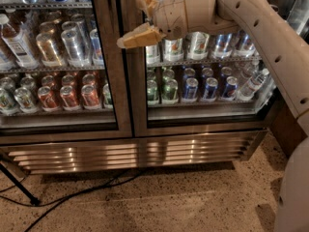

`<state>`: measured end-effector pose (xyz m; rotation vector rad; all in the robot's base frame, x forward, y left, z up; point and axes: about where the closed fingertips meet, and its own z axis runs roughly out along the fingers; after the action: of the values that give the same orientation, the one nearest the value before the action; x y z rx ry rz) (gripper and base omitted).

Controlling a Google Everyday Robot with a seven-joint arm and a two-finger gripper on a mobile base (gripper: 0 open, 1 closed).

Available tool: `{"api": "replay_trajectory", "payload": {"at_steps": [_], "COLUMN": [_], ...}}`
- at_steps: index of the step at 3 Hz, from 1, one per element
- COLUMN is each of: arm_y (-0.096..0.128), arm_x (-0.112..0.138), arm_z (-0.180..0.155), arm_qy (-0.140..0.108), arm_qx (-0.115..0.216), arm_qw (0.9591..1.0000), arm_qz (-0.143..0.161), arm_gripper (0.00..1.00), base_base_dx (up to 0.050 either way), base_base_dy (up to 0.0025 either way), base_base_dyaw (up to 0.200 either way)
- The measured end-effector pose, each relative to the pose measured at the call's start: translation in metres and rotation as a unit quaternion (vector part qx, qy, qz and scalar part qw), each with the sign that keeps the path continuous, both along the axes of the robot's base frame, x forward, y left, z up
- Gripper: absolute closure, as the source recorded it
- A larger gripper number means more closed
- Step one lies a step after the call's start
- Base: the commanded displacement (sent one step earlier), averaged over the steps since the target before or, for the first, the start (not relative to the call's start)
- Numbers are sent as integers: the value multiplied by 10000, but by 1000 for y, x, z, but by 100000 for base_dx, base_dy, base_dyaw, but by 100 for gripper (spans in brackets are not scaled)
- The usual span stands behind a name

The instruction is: Open right fridge door

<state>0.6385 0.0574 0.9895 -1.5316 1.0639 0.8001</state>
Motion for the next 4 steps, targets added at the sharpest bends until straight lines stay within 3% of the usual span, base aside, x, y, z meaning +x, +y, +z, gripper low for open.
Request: {"api": "replay_trajectory", "payload": {"at_steps": [2,3,4], "arm_y": [0,-1,-1], "arm_x": [3,5,5], "arm_z": [2,2,2], "arm_qy": [59,58,58], "arm_qx": [-3,-3,-3], "arm_qw": [10000,10000,10000], "arm_qz": [43,43,43], "arm_gripper": [88,100,100], "base_base_dx": [0,0,0], "base_base_dy": [0,0,0], "base_base_dyaw": [0,0,0]}}
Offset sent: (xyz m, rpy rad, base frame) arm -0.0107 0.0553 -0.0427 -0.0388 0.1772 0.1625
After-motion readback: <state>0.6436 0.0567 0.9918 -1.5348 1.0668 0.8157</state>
